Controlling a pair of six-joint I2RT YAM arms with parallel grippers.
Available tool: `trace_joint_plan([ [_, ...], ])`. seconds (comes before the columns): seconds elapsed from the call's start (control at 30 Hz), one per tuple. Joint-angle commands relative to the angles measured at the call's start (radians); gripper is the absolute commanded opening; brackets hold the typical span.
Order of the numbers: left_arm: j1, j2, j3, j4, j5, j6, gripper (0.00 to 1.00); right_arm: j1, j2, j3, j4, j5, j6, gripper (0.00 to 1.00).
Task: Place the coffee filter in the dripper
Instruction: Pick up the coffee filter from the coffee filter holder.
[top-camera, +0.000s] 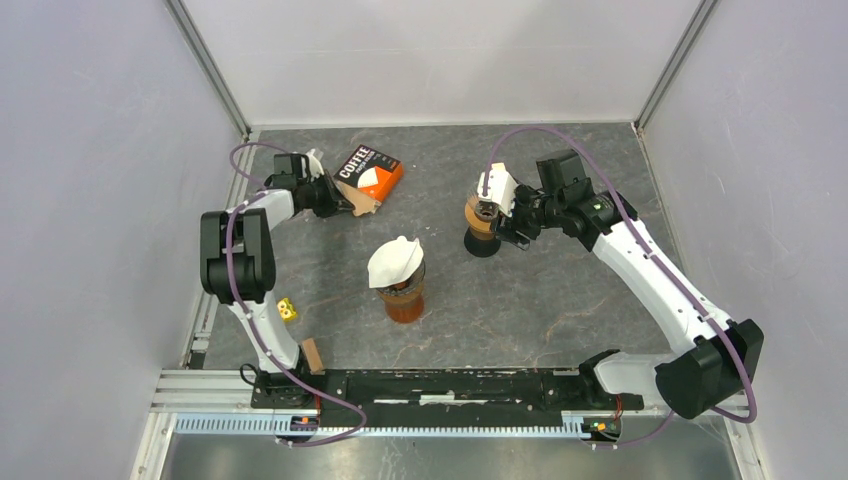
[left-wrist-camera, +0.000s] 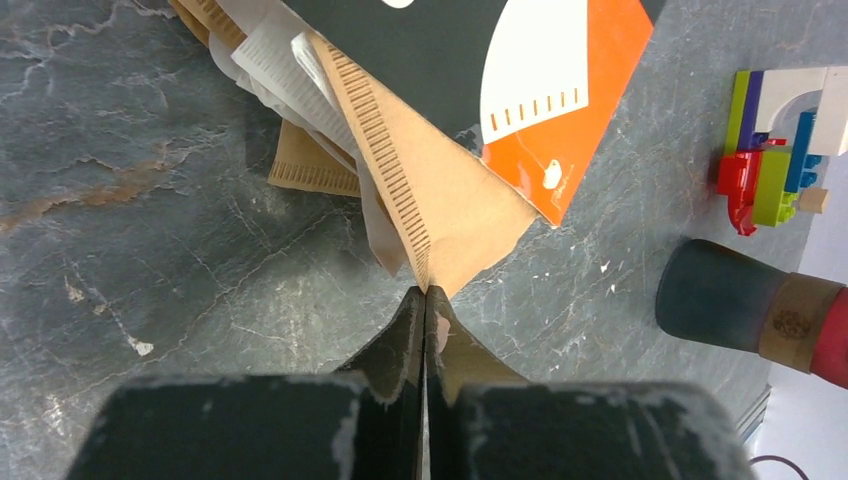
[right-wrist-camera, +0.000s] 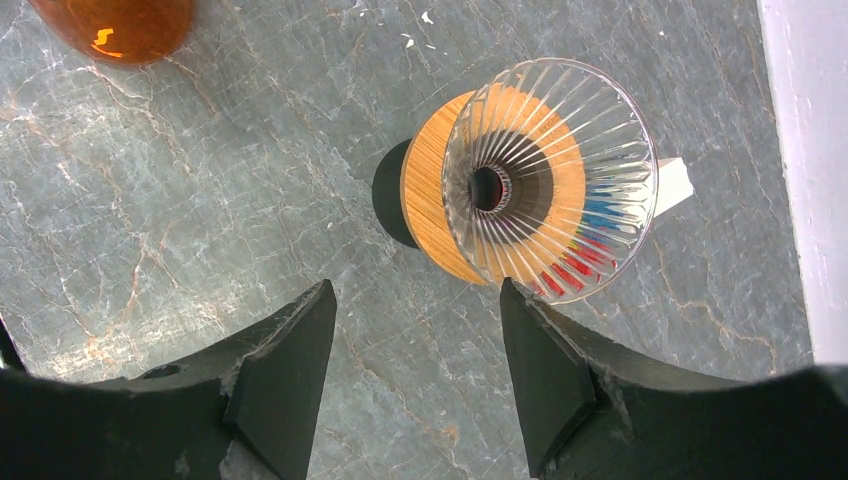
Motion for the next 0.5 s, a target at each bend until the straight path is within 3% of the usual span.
trace_joint_plan([
  [0.0,0.014,-0.092,0.003,0.006,0.023,-0.013,0.02,-0.005,-0.025,-0.008,0.016,0.004,0.010,0.68],
  [0.47,0.057,-0.131,0.001,-0.064,0.070,-0.034,0.02,-0.004,-0.024,-0.016,0.013,0.009,0.010,0.68],
])
